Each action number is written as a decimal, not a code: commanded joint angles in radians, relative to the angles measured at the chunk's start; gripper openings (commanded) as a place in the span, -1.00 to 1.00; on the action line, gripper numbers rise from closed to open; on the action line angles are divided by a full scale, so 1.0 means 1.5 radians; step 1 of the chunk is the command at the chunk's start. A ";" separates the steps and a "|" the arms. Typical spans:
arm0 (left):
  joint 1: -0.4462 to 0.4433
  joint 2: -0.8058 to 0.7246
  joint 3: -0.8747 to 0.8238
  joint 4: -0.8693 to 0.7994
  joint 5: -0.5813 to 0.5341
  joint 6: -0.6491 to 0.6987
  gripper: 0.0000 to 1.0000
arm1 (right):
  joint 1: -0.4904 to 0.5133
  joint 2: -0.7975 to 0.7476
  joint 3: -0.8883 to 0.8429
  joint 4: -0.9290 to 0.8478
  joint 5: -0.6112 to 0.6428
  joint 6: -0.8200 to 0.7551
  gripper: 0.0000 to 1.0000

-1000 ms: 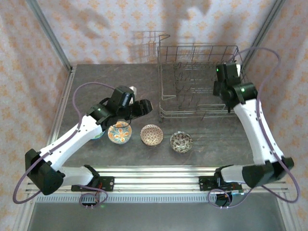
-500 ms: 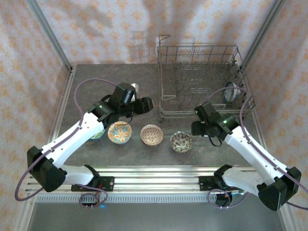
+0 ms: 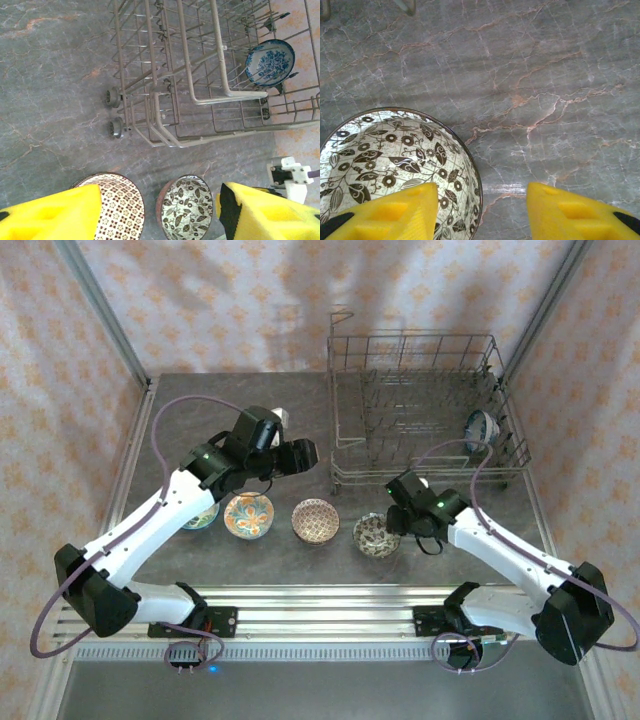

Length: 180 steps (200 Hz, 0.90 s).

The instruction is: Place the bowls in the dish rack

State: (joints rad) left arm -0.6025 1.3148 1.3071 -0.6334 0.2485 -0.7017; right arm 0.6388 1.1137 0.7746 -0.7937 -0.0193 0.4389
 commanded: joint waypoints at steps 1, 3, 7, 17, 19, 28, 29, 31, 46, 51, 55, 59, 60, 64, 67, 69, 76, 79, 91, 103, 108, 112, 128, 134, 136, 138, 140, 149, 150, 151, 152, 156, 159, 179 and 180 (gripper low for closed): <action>-0.005 0.009 0.029 -0.043 -0.027 0.035 0.30 | 0.003 -0.003 -0.034 0.047 0.012 0.018 -0.07; -0.004 0.010 0.029 -0.045 -0.028 0.035 0.30 | 0.003 -0.003 -0.037 0.049 0.011 0.019 -0.08; -0.004 0.009 0.029 -0.048 -0.030 0.035 0.30 | 0.003 -0.001 -0.040 0.053 0.009 0.019 -0.09; -0.004 0.008 0.023 -0.041 -0.026 0.032 0.30 | 0.004 0.006 -0.044 0.056 -0.001 0.019 -0.11; -0.004 0.006 0.021 -0.038 -0.025 0.032 0.30 | 0.004 0.006 -0.045 0.057 -0.002 0.020 -0.12; -0.004 0.002 0.012 -0.028 -0.023 0.027 0.30 | 0.007 0.007 -0.050 0.061 -0.002 0.022 -0.13; -0.005 0.003 0.010 -0.027 -0.023 0.027 0.30 | 0.007 0.007 -0.051 0.061 -0.002 0.022 -0.13; -0.004 0.003 0.009 -0.025 -0.023 0.027 0.30 | 0.008 0.007 -0.053 0.063 -0.002 0.022 -0.13; -0.004 0.003 0.005 -0.024 -0.026 0.027 0.30 | 0.010 0.008 -0.068 0.076 -0.002 0.022 -0.17; -0.004 0.003 0.003 -0.023 -0.027 0.027 0.30 | 0.010 0.010 -0.072 0.078 -0.003 0.022 -0.18; -0.005 0.001 0.000 -0.021 -0.028 0.027 0.30 | 0.010 0.012 -0.074 0.080 -0.004 0.022 -0.19; -0.004 0.001 -0.001 -0.019 -0.028 0.027 0.30 | 0.010 0.013 -0.076 0.082 -0.005 0.023 -0.19; -0.004 0.001 -0.002 -0.019 -0.028 0.027 0.30 | 0.010 0.013 -0.076 0.082 -0.005 0.022 -0.19; -0.004 0.000 -0.005 -0.016 -0.028 0.025 0.30 | 0.011 0.016 -0.079 0.084 -0.005 0.022 -0.19; -0.005 0.000 -0.007 -0.015 -0.028 0.026 0.30 | 0.011 0.015 -0.079 0.085 -0.006 0.023 -0.20; -0.005 0.001 -0.007 -0.014 -0.028 0.026 0.30 | 0.011 0.016 -0.080 0.087 -0.006 0.023 -0.21; -0.004 0.000 -0.009 -0.014 -0.027 0.026 0.30 | 0.011 0.019 -0.084 0.092 -0.006 0.024 -0.23; -0.004 0.000 -0.010 -0.014 -0.026 0.026 0.31 | 0.012 0.020 -0.086 0.095 -0.007 0.025 -0.24; -0.005 0.000 -0.014 -0.012 -0.026 0.026 0.31 | 0.012 0.025 -0.092 0.103 -0.006 0.027 -0.26; -0.004 -0.001 -0.019 -0.009 -0.024 0.026 0.31 | 0.012 0.030 -0.096 0.110 -0.006 0.027 -0.30; -0.004 -0.002 -0.021 -0.007 -0.025 0.026 0.31 | 0.012 0.030 -0.098 0.113 -0.006 0.028 -0.31; -0.004 -0.002 -0.023 -0.007 -0.025 0.027 0.31 | 0.013 0.031 -0.099 0.116 -0.006 0.030 -0.32; -0.004 -0.004 -0.028 -0.006 -0.023 0.027 0.31 | 0.013 0.038 -0.106 0.134 -0.018 0.032 -0.36; -0.004 -0.005 -0.029 -0.006 -0.024 0.027 0.31 | 0.013 0.042 -0.107 0.139 -0.020 0.034 -0.38; -0.004 -0.005 -0.028 -0.006 -0.023 0.027 0.31 | 0.013 0.043 -0.107 0.140 -0.021 0.034 -0.41; -0.004 -0.005 -0.028 -0.005 -0.023 0.027 0.31 | 0.013 0.044 -0.107 0.141 -0.023 0.034 -0.42; -0.005 -0.006 -0.029 -0.005 -0.024 0.027 0.31 | 0.013 0.044 -0.107 0.141 -0.023 0.034 -0.43; -0.005 -0.007 -0.031 -0.004 -0.025 0.028 0.31 | 0.013 0.044 -0.106 0.143 -0.025 0.034 -0.45; -0.005 -0.008 -0.031 -0.004 -0.025 0.028 0.31 | 0.014 0.045 -0.106 0.143 -0.025 0.033 -0.45; -0.004 -0.008 -0.031 -0.004 -0.025 0.028 0.31 | 0.014 0.045 -0.106 0.143 -0.026 0.033 -0.46; -0.004 -0.008 -0.031 -0.004 -0.025 0.028 0.31 | 0.013 0.044 -0.105 0.143 -0.026 0.033 -0.46; -0.005 -0.009 -0.031 -0.004 -0.026 0.028 0.31 | 0.013 0.044 -0.105 0.143 -0.027 0.032 -0.48; -0.004 -0.010 -0.031 -0.004 -0.027 0.029 0.31 | 0.013 0.044 -0.105 0.144 -0.027 0.033 -0.49; -0.004 -0.014 -0.036 -0.003 -0.028 0.030 0.31 | 0.014 0.060 -0.099 0.137 -0.026 0.028 -0.68; -0.005 -0.014 -0.037 -0.003 -0.028 0.030 0.31 | 0.014 0.060 -0.099 0.136 -0.026 0.028 -0.69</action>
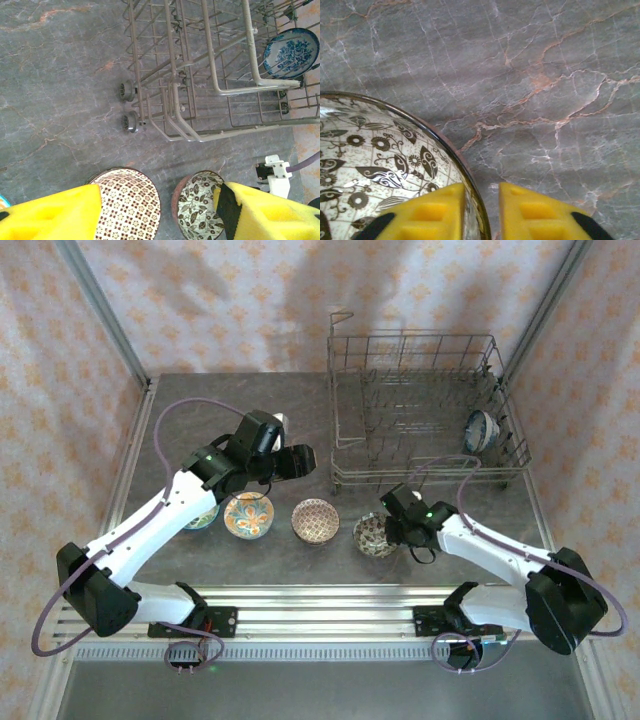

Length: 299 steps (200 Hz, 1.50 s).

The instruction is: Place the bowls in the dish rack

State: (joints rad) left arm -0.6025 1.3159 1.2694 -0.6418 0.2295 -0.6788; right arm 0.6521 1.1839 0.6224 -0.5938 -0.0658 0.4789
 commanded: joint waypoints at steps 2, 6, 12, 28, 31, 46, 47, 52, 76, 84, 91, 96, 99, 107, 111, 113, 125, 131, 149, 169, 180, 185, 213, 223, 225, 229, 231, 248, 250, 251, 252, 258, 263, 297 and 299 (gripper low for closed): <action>-0.005 -0.015 -0.012 0.003 -0.016 0.015 0.31 | 0.005 0.013 0.003 0.002 0.005 0.001 -0.70; -0.004 -0.017 -0.013 0.004 -0.017 0.015 0.31 | 0.005 0.014 0.004 0.000 0.005 0.001 -0.74; -0.005 -0.019 -0.016 0.005 -0.017 0.015 0.31 | 0.005 0.014 0.007 -0.004 0.007 0.000 -0.78; -0.004 -0.022 -0.020 0.006 -0.018 0.017 0.31 | 0.005 0.009 0.016 -0.019 0.009 0.001 -0.86; -0.004 -0.023 -0.020 0.006 -0.018 0.017 0.31 | 0.005 0.006 0.018 -0.022 0.011 0.002 -0.87; -0.005 -0.026 -0.022 0.006 -0.020 0.018 0.31 | 0.006 0.004 0.027 -0.035 0.018 0.004 -0.90; -0.004 -0.027 -0.022 0.006 -0.020 0.018 0.31 | 0.007 0.004 0.029 -0.037 0.018 0.004 -0.90; -0.004 -0.027 -0.022 0.006 -0.019 0.018 0.31 | 0.006 -0.018 0.032 -0.043 0.020 0.004 -0.91; -0.004 -0.032 -0.022 0.006 -0.019 0.019 0.31 | 0.009 -0.049 0.061 -0.087 0.030 0.006 -0.94; -0.004 -0.035 -0.022 0.006 -0.019 0.019 0.31 | 0.011 -0.061 0.072 -0.109 0.036 0.005 -0.96; -0.004 -0.037 -0.023 0.006 -0.017 0.020 0.31 | 0.013 -0.072 0.083 -0.130 0.043 0.006 -0.97; -0.004 -0.040 -0.023 0.006 -0.019 0.020 0.31 | 0.013 -0.078 0.091 -0.143 0.045 0.006 -0.97; -0.005 -0.041 -0.023 0.005 -0.019 0.020 0.31 | 0.014 -0.085 0.097 -0.151 0.048 0.006 -0.97; -0.004 -0.045 -0.023 0.006 -0.018 0.020 0.31 | 0.015 -0.105 0.114 -0.178 0.059 0.008 -0.98; -0.005 -0.047 -0.023 0.007 -0.018 0.020 0.31 | 0.015 -0.113 0.122 -0.191 0.065 0.009 -0.98; -0.005 -0.048 -0.022 0.007 -0.019 0.020 0.31 | 0.015 -0.119 0.126 -0.196 0.068 0.009 -0.99; -0.004 -0.052 -0.020 0.006 -0.019 0.023 0.31 | 0.015 -0.147 0.154 -0.224 0.079 0.011 -1.00; -0.005 -0.052 -0.019 0.004 -0.018 0.025 0.32 | 0.015 -0.159 0.171 -0.236 0.084 0.011 -1.00; -0.004 -0.049 -0.009 -0.005 -0.020 0.033 0.32 | 0.015 -0.182 0.226 -0.264 0.100 0.011 -1.00; -0.004 -0.043 -0.002 -0.010 -0.013 0.036 0.32 | 0.015 -0.178 0.303 -0.297 0.134 0.003 -1.00; -0.004 -0.043 0.002 -0.009 -0.010 0.036 0.32 | 0.015 -0.171 0.344 -0.306 0.159 -0.004 -1.00; -0.005 -0.042 0.002 -0.008 -0.009 0.036 0.32 | 0.015 -0.167 0.362 -0.307 0.170 -0.011 -1.00; -0.005 -0.043 0.009 -0.015 -0.011 0.041 0.32 | 0.014 -0.124 0.463 -0.305 0.226 -0.055 -1.00; -0.004 -0.043 0.012 -0.019 -0.013 0.044 0.32 | 0.014 -0.104 0.506 -0.301 0.257 -0.061 -1.00; -0.004 -0.042 0.013 -0.020 -0.014 0.045 0.32 | 0.013 -0.101 0.514 -0.299 0.264 -0.061 -1.00; -0.004 -0.041 0.014 -0.023 -0.014 0.046 0.32 | 0.013 -0.094 0.529 -0.292 0.275 -0.063 -1.00; -0.004 -0.040 0.016 -0.024 -0.014 0.047 0.32 | 0.013 -0.091 0.536 -0.288 0.282 -0.065 -1.00; -0.004 -0.035 0.029 -0.034 -0.012 0.053 0.32 | -0.005 -0.063 0.597 -0.262 0.336 -0.080 -1.00; -0.003 -0.034 0.030 -0.035 -0.012 0.054 0.32 | -0.010 -0.058 0.604 -0.260 0.340 -0.084 -1.00; -0.003 -0.033 0.031 -0.036 -0.012 0.054 0.32 | -0.012 -0.056 0.608 -0.259 0.342 -0.087 -1.00; -0.004 -0.033 0.032 -0.037 -0.012 0.055 0.32 | -0.014 -0.054 0.612 -0.258 0.345 -0.089 -1.00; -0.004 -0.030 0.038 -0.041 -0.013 0.058 0.32 | -0.027 -0.039 0.635 -0.257 0.362 -0.102 -1.00; -0.003 -0.027 0.043 -0.044 -0.014 0.060 0.32 | -0.045 -0.025 0.654 -0.257 0.375 -0.111 -1.00; -0.003 -0.004 0.077 -0.064 -0.023 0.080 0.32 | -0.138 0.105 0.773 -0.271 0.465 -0.194 -1.00; -0.004 -0.003 0.078 -0.066 -0.024 0.081 0.32 | -0.144 0.112 0.777 -0.271 0.471 -0.199 -1.00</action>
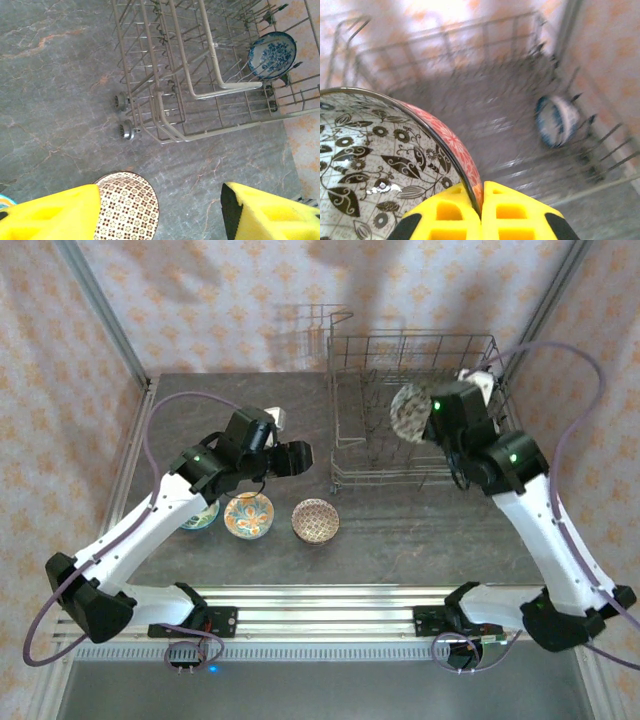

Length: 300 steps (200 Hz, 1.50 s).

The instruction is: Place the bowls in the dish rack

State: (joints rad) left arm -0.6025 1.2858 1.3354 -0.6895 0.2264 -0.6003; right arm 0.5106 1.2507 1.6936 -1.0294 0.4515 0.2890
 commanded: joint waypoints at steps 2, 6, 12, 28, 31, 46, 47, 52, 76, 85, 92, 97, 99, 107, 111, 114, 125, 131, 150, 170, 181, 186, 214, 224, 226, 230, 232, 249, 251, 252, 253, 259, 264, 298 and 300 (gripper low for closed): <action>-0.003 0.018 0.035 -0.034 -0.022 0.030 0.32 | -0.055 0.075 0.068 0.019 0.131 -0.077 -1.00; -0.003 0.021 0.038 -0.036 -0.022 0.032 0.32 | -0.068 0.090 0.075 0.021 0.138 -0.084 -1.00; -0.004 0.025 0.042 -0.038 -0.024 0.032 0.32 | -0.086 0.110 0.084 0.027 0.144 -0.100 -1.00; 0.000 0.036 0.047 -0.040 -0.024 0.032 0.33 | -0.121 0.161 0.109 0.038 0.155 -0.141 -1.00; 0.001 0.038 0.047 -0.040 -0.022 0.032 0.33 | -0.124 0.170 0.112 0.040 0.160 -0.149 -1.00; 0.010 0.049 0.047 -0.040 -0.018 0.049 0.33 | -0.146 0.211 0.127 0.044 0.194 -0.174 -1.00; 0.011 0.049 0.047 -0.040 -0.017 0.049 0.33 | -0.148 0.213 0.128 0.045 0.195 -0.176 -1.00; 0.013 0.052 0.047 -0.039 -0.014 0.047 0.33 | -0.155 0.224 0.131 0.046 0.205 -0.181 -1.00; 0.021 0.063 0.041 -0.031 -0.014 0.045 0.33 | -0.191 0.263 0.135 0.053 0.222 -0.206 -1.00; 0.023 0.066 0.038 -0.026 -0.013 0.042 0.33 | -0.199 0.275 0.135 0.057 0.226 -0.216 -1.00; 0.024 0.067 0.034 -0.021 -0.011 0.039 0.33 | -0.202 0.284 0.134 0.067 0.233 -0.235 -1.00; 0.026 0.069 0.032 -0.018 -0.009 0.039 0.33 | -0.203 0.290 0.133 0.073 0.243 -0.247 -1.00; 0.026 0.070 0.032 -0.017 -0.008 0.039 0.33 | -0.203 0.294 0.133 0.076 0.249 -0.254 -1.00; 0.027 0.073 0.030 -0.015 -0.005 0.039 0.33 | -0.204 0.308 0.135 0.080 0.264 -0.275 -1.00; 0.028 0.075 0.031 -0.015 -0.004 0.040 0.33 | -0.204 0.317 0.138 0.076 0.274 -0.283 -1.00; 0.030 0.076 0.030 -0.015 -0.002 0.040 0.33 | -0.204 0.322 0.140 0.075 0.278 -0.286 -1.00; 0.034 0.079 0.028 -0.014 0.005 0.039 0.33 | -0.204 0.343 0.146 0.065 0.298 -0.299 -1.00; 0.038 0.080 0.027 -0.014 0.008 0.040 0.33 | -0.204 0.353 0.144 0.064 0.314 -0.306 -1.00; 0.048 0.077 0.020 -0.011 0.018 0.041 0.33 | -0.204 0.369 0.130 0.066 0.341 -0.317 -1.00; 0.059 0.071 0.012 -0.011 0.026 0.044 0.32 | -0.206 0.379 0.111 0.082 0.365 -0.331 -1.00; 0.064 0.070 0.009 -0.012 0.029 0.046 0.33 | -0.205 0.389 0.106 0.080 0.375 -0.336 -1.00; 0.065 0.069 0.007 -0.011 0.032 0.046 0.33 | -0.205 0.393 0.105 0.078 0.380 -0.338 -1.00; 0.070 0.074 0.001 -0.007 0.042 0.047 0.33 | -0.205 0.408 0.093 0.077 0.393 -0.342 -1.00; 0.071 0.076 -0.001 -0.006 0.046 0.048 0.33 | -0.205 0.411 0.084 0.088 0.399 -0.356 -1.00; 0.071 0.076 -0.001 -0.006 0.046 0.049 0.33 | -0.206 0.412 0.083 0.090 0.400 -0.358 -1.00; 0.071 0.078 -0.001 -0.005 0.047 0.049 0.33 | -0.205 0.414 0.081 0.093 0.402 -0.362 -1.00; 0.070 0.078 -0.001 -0.005 0.047 0.048 0.33 | -0.205 0.416 0.080 0.094 0.403 -0.364 -1.00; 0.071 0.080 -0.001 -0.003 0.051 0.049 0.33 | -0.205 0.425 0.071 0.104 0.405 -0.378 -1.00; 0.071 0.080 -0.001 -0.003 0.051 0.049 0.33 | -0.204 0.426 0.071 0.105 0.405 -0.380 -1.00; 0.071 0.080 -0.002 -0.003 0.051 0.049 0.33 | -0.205 0.428 0.070 0.105 0.404 -0.381 -1.00; 0.071 0.080 -0.002 -0.003 0.051 0.049 0.33 | -0.205 0.428 0.070 0.105 0.404 -0.381 -1.00; 0.072 0.080 -0.003 -0.002 0.052 0.050 0.33 | -0.205 0.431 0.068 0.105 0.403 -0.382 -1.00; 0.072 0.080 -0.004 -0.002 0.052 0.049 0.33 | -0.204 0.434 0.066 0.105 0.404 -0.382 -1.00; 0.073 0.078 -0.005 -0.004 0.053 0.051 0.33 | -0.201 0.453 0.061 0.110 0.407 -0.383 -1.00; 0.074 0.078 -0.005 -0.004 0.053 0.051 0.33 | -0.201 0.454 0.061 0.110 0.407 -0.383 -1.00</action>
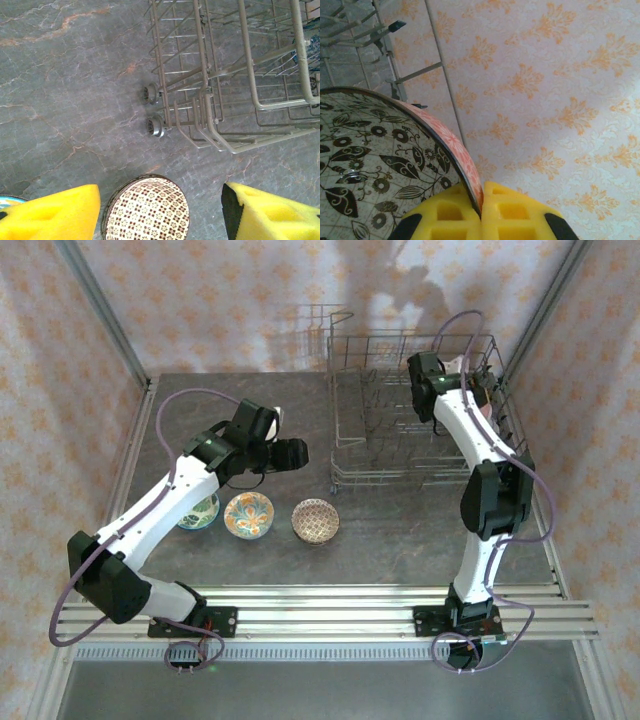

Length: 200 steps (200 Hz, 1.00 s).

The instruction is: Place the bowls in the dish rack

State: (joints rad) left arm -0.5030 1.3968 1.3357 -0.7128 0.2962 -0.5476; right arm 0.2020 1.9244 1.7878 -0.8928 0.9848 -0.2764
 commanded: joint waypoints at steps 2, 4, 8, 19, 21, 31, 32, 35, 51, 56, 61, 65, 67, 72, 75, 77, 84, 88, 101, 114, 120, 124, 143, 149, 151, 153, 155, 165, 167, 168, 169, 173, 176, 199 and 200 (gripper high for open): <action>0.008 0.003 -0.004 0.011 0.006 0.016 0.33 | 0.004 0.006 -0.002 0.019 0.051 -0.007 -1.00; 0.008 0.003 -0.004 0.010 0.006 0.017 0.33 | 0.004 0.008 -0.001 0.019 0.050 -0.005 -1.00; 0.008 0.003 -0.004 0.009 0.007 0.017 0.33 | 0.004 0.010 -0.001 0.020 0.050 -0.005 -1.00; 0.009 0.002 -0.002 0.008 0.006 0.018 0.33 | 0.004 0.019 0.000 0.022 0.055 -0.008 -1.00; 0.009 0.002 -0.002 0.008 0.007 0.017 0.33 | 0.004 0.020 0.001 0.022 0.055 -0.007 -1.00; 0.009 0.000 -0.003 0.006 0.005 0.017 0.33 | 0.004 0.027 0.003 0.022 0.055 -0.007 -1.00; 0.008 0.000 -0.003 0.006 0.005 0.016 0.33 | 0.004 0.027 0.003 0.022 0.055 -0.007 -1.00; 0.009 0.000 -0.003 0.006 0.005 0.016 0.33 | 0.004 0.029 0.003 0.023 0.056 -0.007 -1.00; 0.009 -0.005 -0.008 0.009 0.004 0.012 0.33 | 0.004 0.038 0.002 0.030 0.056 -0.016 -1.00; 0.009 -0.005 -0.010 0.009 0.003 0.011 0.33 | 0.004 0.042 0.003 0.030 0.056 -0.016 -1.00; 0.009 -0.008 -0.013 0.011 0.003 0.010 0.33 | 0.005 0.047 0.004 0.031 0.056 -0.017 -1.00; 0.009 -0.009 -0.014 0.012 0.003 0.009 0.33 | 0.005 0.049 0.006 0.029 0.055 -0.017 -1.00; 0.009 -0.010 -0.015 0.012 0.003 0.009 0.33 | 0.005 0.050 0.007 0.027 0.055 -0.015 -1.00; 0.009 -0.011 -0.017 0.013 0.003 0.007 0.33 | 0.007 0.055 0.013 0.019 0.054 -0.009 -1.00; 0.009 -0.011 -0.017 0.014 0.002 0.007 0.33 | 0.008 0.056 0.018 0.014 0.054 -0.006 -1.00; 0.009 -0.011 -0.018 0.014 0.002 0.007 0.33 | 0.008 0.057 0.020 0.013 0.054 -0.005 -1.00; 0.010 -0.012 -0.020 0.014 0.002 0.005 0.33 | 0.013 0.062 0.025 0.014 0.056 -0.006 -1.00; 0.009 -0.011 -0.020 0.014 0.002 0.004 0.33 | 0.014 0.063 0.024 0.019 0.059 -0.011 -1.00; 0.009 -0.013 -0.019 0.014 0.003 0.004 0.33 | 0.019 0.074 0.023 0.034 0.065 -0.031 -1.00; 0.009 -0.015 -0.018 0.012 0.003 0.004 0.33 | 0.020 0.090 0.027 0.028 0.073 -0.035 -1.00; 0.009 -0.016 -0.018 0.012 0.002 0.004 0.33 | 0.022 0.095 0.028 0.026 0.074 -0.034 -1.00; 0.009 -0.016 -0.019 0.011 0.001 0.005 0.33 | 0.023 0.099 0.028 0.025 0.075 -0.034 -1.00; 0.009 -0.020 -0.019 0.009 -0.003 0.007 0.33 | 0.032 0.105 0.024 0.030 0.078 -0.036 -1.00; 0.009 -0.020 -0.020 0.009 -0.003 0.007 0.33 | 0.034 0.105 0.023 0.030 0.076 -0.036 -1.00; 0.009 -0.020 -0.020 0.009 -0.003 0.006 0.33 | 0.034 0.106 0.023 0.030 0.076 -0.035 -1.00; 0.009 -0.022 -0.020 0.008 -0.004 0.007 0.33 | 0.035 0.107 0.023 0.029 0.076 -0.034 -1.00; 0.009 -0.022 -0.021 0.008 -0.004 0.007 0.33 | 0.035 0.107 0.023 0.029 0.074 -0.033 -1.00; 0.010 -0.023 -0.022 0.008 -0.004 0.005 0.33 | 0.037 0.108 0.024 0.025 0.072 -0.029 -1.00; 0.009 -0.023 -0.022 0.008 -0.005 0.005 0.33 | 0.038 0.109 0.025 0.023 0.071 -0.027 -0.99; 0.009 -0.023 -0.022 0.008 -0.005 0.004 0.33 | 0.038 0.109 0.025 0.022 0.070 -0.027 -0.99; 0.009 -0.023 -0.022 0.008 -0.004 0.004 0.33 | 0.038 0.110 0.026 0.021 0.070 -0.027 -0.99; 0.009 -0.024 -0.022 0.008 -0.004 0.004 0.33 | 0.039 0.111 0.026 0.020 0.068 -0.025 -0.97; 0.009 -0.025 -0.022 0.007 -0.004 0.005 0.33 | 0.040 0.111 0.026 0.018 0.068 -0.024 -0.96; 0.009 -0.030 -0.027 0.009 -0.005 0.005 0.33 | 0.046 0.116 0.027 0.010 0.058 -0.018 -0.87; 0.009 -0.029 -0.027 0.010 -0.005 0.005 0.33 | 0.046 0.116 0.027 0.010 0.058 -0.017 -0.86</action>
State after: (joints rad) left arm -0.5011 1.3949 1.3109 -0.7074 0.3027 -0.5480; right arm 0.2493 2.0735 1.8011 -0.8482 1.0775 -0.3267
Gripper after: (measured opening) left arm 0.665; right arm 0.053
